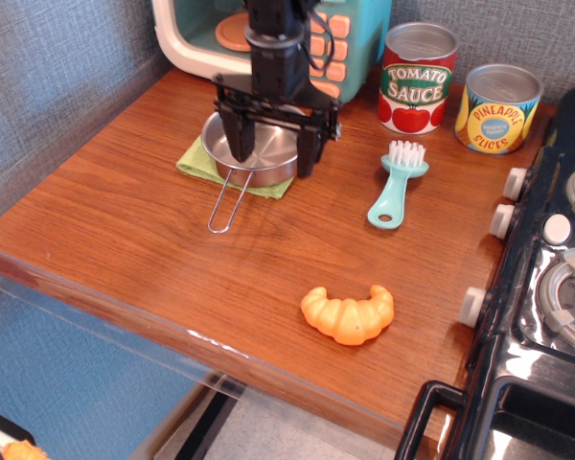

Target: Place the silver pot in the lower left corner of table.

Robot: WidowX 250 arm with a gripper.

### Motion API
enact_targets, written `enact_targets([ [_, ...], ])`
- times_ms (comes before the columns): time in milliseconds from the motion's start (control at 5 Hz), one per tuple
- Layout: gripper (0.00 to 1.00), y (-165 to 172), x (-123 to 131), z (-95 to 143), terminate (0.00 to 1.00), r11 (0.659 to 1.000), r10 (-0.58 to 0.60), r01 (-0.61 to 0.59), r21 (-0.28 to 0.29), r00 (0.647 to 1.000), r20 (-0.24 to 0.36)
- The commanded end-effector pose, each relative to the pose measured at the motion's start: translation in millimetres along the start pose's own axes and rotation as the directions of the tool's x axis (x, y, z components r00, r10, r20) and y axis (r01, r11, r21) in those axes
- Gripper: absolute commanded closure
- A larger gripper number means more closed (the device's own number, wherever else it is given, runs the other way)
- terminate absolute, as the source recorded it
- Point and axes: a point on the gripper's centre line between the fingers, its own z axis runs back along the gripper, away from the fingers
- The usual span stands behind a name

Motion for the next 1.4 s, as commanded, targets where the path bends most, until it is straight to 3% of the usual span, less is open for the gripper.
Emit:
enact_targets([
  [0, 0.0, -10, 21, -14, 0.0, 0.999, -0.021, 0.02, 0.032, 1.0, 0.011],
  [200, 1.0, -10, 23, -18, 0.0, 0.999, -0.017, 0.017, 0.035, 1.0, 0.005],
  [600, 1.0, -8, 19, -14, 0.0, 0.999, -0.021, 0.021, 0.032, 1.0, 0.005],
  [800, 1.0, -7, 19, 0, 0.0, 0.999, -0.04, 0.04, 0.017, 0.999, 0.03],
  [1000, 1.0, -3, 15, 39, 0.0, 0.998, -0.057, 0.059, -0.019, 0.993, 0.105],
  [1200, 1.0, 21, -5, 69, 0.0, 0.999, -0.014, 0.021, -0.044, 0.989, 0.15],
])
